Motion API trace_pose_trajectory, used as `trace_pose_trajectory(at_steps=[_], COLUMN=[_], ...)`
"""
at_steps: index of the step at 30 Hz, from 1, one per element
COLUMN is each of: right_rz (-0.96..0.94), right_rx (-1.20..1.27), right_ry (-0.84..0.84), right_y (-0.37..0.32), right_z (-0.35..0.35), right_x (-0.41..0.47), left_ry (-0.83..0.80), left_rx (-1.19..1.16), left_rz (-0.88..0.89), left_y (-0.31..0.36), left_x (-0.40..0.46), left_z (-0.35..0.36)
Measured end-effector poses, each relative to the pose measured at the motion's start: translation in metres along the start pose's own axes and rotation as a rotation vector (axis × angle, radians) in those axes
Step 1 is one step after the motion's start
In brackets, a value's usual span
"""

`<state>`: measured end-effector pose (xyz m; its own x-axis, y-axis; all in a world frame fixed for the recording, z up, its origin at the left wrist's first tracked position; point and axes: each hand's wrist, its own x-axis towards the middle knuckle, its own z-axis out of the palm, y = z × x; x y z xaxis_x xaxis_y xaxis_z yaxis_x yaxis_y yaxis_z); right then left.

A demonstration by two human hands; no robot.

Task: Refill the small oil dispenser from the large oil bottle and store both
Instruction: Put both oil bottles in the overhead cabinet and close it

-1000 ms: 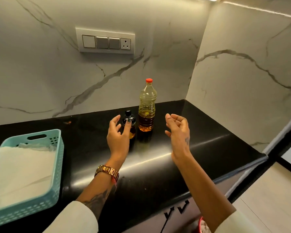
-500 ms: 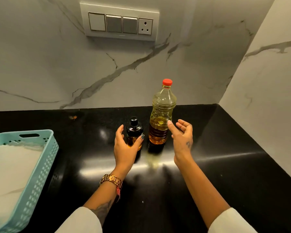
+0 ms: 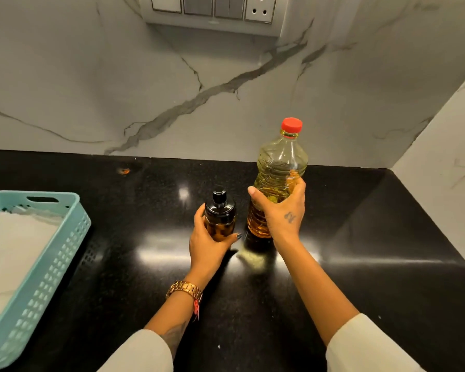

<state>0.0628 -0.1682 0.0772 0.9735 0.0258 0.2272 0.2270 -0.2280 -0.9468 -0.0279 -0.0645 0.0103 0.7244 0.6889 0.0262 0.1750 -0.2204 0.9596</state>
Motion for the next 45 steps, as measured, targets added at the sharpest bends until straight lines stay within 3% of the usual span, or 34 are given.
trace_pose_trajectory(at_steps=[24, 45], right_rz=[0.005, -0.287], right_rx=[0.017, 0.139], right_ry=[0.017, 0.035], right_y=[-0.021, -0.235], right_z=[-0.015, -0.059], right_x=[0.015, -0.024], left_ry=[0.199, 0.281], left_rx=[0.054, 0.142], left_rz=[0.092, 0.413], left_y=[0.019, 0.198], left_x=[-0.005, -0.038], left_z=[-0.007, -0.134])
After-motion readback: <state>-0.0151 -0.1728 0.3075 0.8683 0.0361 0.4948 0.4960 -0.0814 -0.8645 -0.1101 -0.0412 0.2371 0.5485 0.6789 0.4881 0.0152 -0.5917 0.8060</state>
